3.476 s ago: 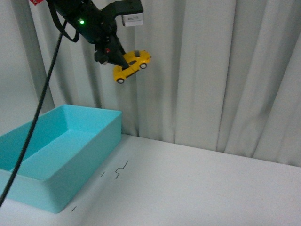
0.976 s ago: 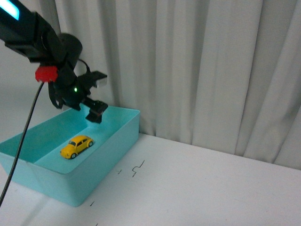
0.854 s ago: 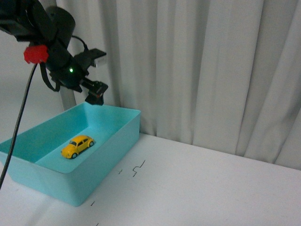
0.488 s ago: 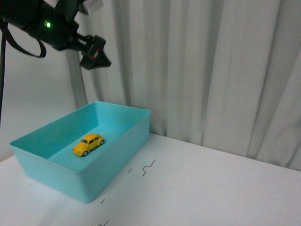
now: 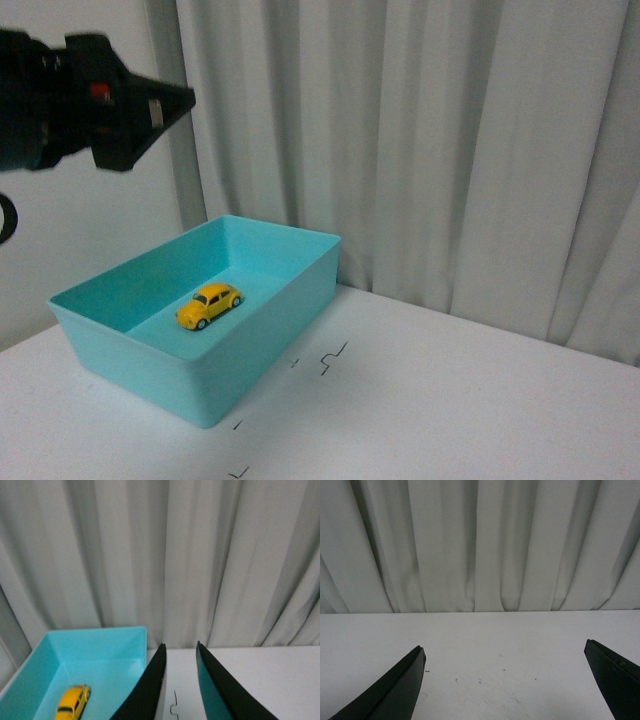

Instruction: Wind up and store yellow beetle toy

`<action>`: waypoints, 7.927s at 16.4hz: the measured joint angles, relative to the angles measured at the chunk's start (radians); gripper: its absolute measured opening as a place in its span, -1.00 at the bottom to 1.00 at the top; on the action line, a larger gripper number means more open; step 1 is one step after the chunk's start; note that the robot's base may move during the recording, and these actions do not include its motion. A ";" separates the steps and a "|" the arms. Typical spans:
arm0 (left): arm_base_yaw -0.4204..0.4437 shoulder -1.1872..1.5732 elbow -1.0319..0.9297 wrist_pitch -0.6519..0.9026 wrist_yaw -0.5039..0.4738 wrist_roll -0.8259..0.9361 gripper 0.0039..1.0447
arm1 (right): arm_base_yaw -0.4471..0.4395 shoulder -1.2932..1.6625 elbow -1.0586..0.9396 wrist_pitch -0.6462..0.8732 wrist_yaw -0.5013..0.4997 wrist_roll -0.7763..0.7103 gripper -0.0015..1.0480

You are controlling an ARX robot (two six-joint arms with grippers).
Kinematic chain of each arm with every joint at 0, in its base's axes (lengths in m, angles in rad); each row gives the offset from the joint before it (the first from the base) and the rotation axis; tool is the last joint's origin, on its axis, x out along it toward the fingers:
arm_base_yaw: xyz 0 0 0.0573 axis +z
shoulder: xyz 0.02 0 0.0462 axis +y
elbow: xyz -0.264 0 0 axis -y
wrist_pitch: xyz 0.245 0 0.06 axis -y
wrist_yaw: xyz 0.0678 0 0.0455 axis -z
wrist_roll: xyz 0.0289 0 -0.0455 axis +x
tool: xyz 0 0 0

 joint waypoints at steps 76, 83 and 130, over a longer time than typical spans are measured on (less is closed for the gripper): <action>-0.216 -0.774 -0.353 -0.439 -0.221 -0.023 0.88 | 0.000 0.000 0.000 0.000 0.000 0.000 0.87; -0.216 -0.774 -0.353 -0.439 -0.221 -0.023 0.88 | 0.000 0.000 0.000 0.000 0.000 0.000 0.87; -0.216 -0.774 -0.353 -0.443 -0.221 -0.024 0.88 | 0.000 0.000 0.000 -0.003 0.000 0.004 0.87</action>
